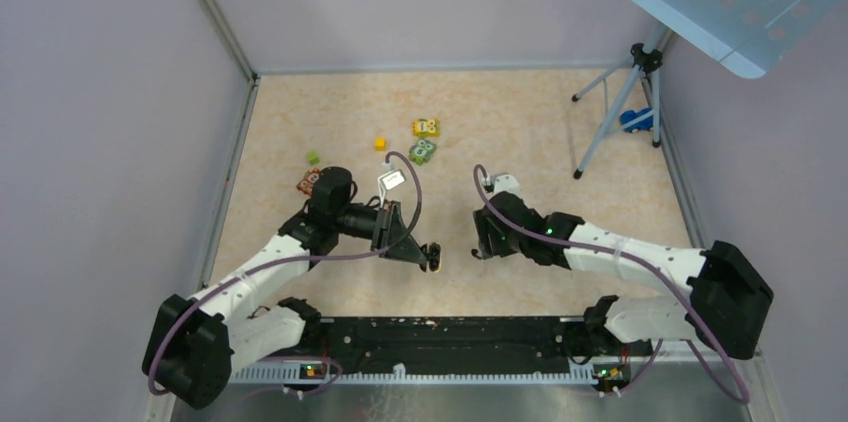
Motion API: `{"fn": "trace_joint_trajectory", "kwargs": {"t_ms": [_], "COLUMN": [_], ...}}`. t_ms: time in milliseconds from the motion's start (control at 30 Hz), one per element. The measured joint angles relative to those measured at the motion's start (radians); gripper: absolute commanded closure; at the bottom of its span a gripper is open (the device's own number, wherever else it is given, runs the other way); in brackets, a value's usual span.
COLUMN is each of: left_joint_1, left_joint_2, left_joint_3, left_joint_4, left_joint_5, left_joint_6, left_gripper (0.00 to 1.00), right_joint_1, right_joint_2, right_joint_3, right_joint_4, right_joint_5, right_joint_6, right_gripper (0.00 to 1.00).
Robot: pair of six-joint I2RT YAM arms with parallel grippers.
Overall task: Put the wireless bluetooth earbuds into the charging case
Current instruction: Pick up the right earbud from the center of the board.
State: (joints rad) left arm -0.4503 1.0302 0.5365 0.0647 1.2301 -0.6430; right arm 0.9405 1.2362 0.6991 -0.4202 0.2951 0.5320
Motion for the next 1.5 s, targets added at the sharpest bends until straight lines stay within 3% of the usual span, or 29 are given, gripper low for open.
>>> {"fn": "trace_joint_trajectory", "kwargs": {"t_ms": [167, 300, 433, 500, 667, 1000, 1500], "left_joint_1": [-0.056, -0.061, -0.061, -0.061, -0.061, -0.061, -0.061], "left_joint_2": [0.002, 0.002, 0.002, 0.002, 0.002, 0.002, 0.002], "left_joint_3": [0.008, 0.034, 0.056, 0.065, 0.067, 0.067, 0.067], "left_joint_4": [0.02, 0.019, -0.007, -0.023, -0.041, -0.066, -0.072], "left_joint_5": [0.004, 0.003, -0.01, -0.022, -0.046, -0.073, -0.094], "left_joint_6": [0.01, 0.031, 0.064, 0.076, 0.086, 0.093, 0.092], "left_gripper": [1.0, 1.0, 1.0, 1.0, 1.0, 1.0, 1.0], "right_joint_1": [0.0, 0.0, 0.0, 0.0, 0.0, 0.0, 0.0], "right_joint_2": [-0.075, -0.117, -0.208, -0.223, -0.134, 0.079, 0.184], "right_joint_3": [0.0, -0.008, -0.055, -0.076, -0.089, -0.048, -0.022], "right_joint_4": [-0.001, 0.007, 0.042, 0.063, 0.106, 0.141, 0.212], "right_joint_5": [-0.001, -0.003, 0.007, 0.016, 0.011, -0.019, -0.071], "right_joint_6": [0.024, 0.073, 0.188, 0.258, 0.338, 0.344, 0.354], "right_gripper": [0.4, 0.47, 0.49, 0.56, 0.59, 0.59, 0.64]}}
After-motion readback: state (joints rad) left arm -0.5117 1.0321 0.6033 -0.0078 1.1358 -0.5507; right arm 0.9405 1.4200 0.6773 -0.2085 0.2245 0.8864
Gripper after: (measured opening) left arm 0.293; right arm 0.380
